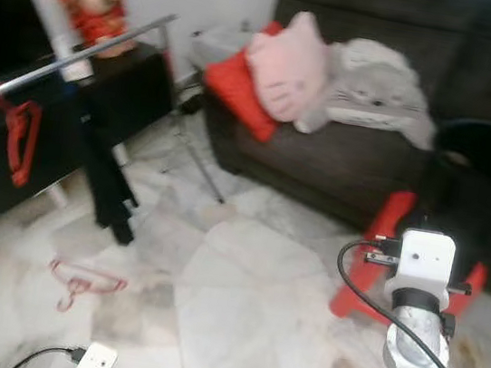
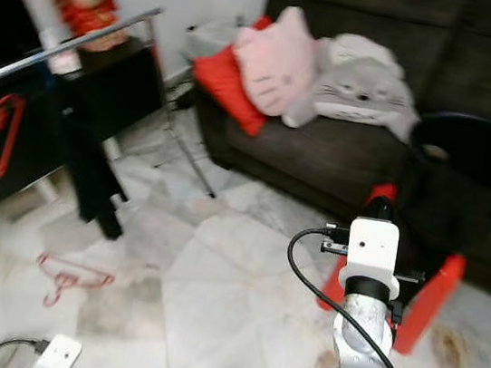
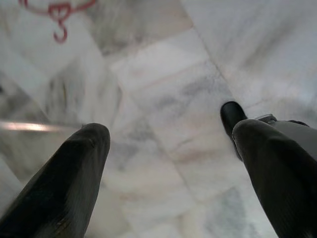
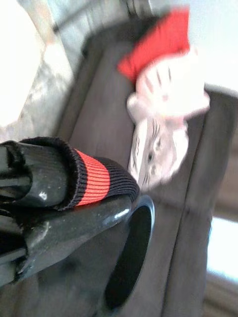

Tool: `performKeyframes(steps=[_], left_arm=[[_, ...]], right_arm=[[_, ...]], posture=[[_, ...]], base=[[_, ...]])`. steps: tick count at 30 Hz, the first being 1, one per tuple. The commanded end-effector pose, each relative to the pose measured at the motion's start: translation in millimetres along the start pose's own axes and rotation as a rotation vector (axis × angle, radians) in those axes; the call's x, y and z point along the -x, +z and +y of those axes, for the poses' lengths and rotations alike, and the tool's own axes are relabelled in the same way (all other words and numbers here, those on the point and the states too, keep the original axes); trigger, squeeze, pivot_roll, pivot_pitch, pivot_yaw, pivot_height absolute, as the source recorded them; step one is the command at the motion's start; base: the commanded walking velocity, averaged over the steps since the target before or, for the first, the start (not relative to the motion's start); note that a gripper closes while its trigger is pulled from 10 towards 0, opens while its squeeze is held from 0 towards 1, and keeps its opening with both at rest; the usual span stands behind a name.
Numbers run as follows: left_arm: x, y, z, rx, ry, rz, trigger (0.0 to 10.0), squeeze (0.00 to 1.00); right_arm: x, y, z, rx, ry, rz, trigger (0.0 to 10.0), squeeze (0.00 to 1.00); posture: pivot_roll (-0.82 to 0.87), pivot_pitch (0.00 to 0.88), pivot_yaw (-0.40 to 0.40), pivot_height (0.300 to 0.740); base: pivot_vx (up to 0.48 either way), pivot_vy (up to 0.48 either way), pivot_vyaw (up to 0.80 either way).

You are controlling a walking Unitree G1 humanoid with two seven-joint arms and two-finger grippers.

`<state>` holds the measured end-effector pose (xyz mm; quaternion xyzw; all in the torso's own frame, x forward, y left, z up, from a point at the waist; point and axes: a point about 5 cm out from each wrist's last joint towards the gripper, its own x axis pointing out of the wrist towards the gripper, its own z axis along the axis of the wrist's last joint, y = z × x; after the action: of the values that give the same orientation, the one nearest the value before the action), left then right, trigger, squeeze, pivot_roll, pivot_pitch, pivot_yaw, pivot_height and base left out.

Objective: Hang hanger

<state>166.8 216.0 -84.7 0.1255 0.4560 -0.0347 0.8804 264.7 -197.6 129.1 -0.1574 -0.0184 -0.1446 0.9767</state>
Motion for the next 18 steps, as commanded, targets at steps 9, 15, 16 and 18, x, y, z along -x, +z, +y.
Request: performKeyframes(steps=[9,15,16,18], left_arm=[[5.5,-19.9,7.7,0.006,0.018,0.063,10.0,0.0],[5.5,-19.8,8.4,0.005,0.018,0.062,10.0,0.0],[5.5,-19.5,8.6,0.007,0.018,0.061,10.0,0.0],[5.4,-18.9,9.3,0.015,0.018,0.058,10.0,0.0]], right_arm=[[0.8,1.4,11.6,-0.017,0.059,-0.004,10.0,0.0],[2.2,-5.0,11.0,-0.016,0.041,0.017,10.0,0.0],[2.3,-5.5,10.8,-0.016,0.04,0.019,10.0,0.0],[2.3,-5.9,10.9,-0.014,0.048,0.017,10.0,0.0]], posture=[[-0.17,0.0,0.075,0.74],[-0.16,0.0,0.077,0.74],[-0.16,0.0,0.077,0.74],[-0.16,0.0,0.074,0.74]], base=[[0.0,0.0,0.8],[0.0,0.0,0.8],[0.0,0.0,0.8],[0.0,0.0,0.8]])
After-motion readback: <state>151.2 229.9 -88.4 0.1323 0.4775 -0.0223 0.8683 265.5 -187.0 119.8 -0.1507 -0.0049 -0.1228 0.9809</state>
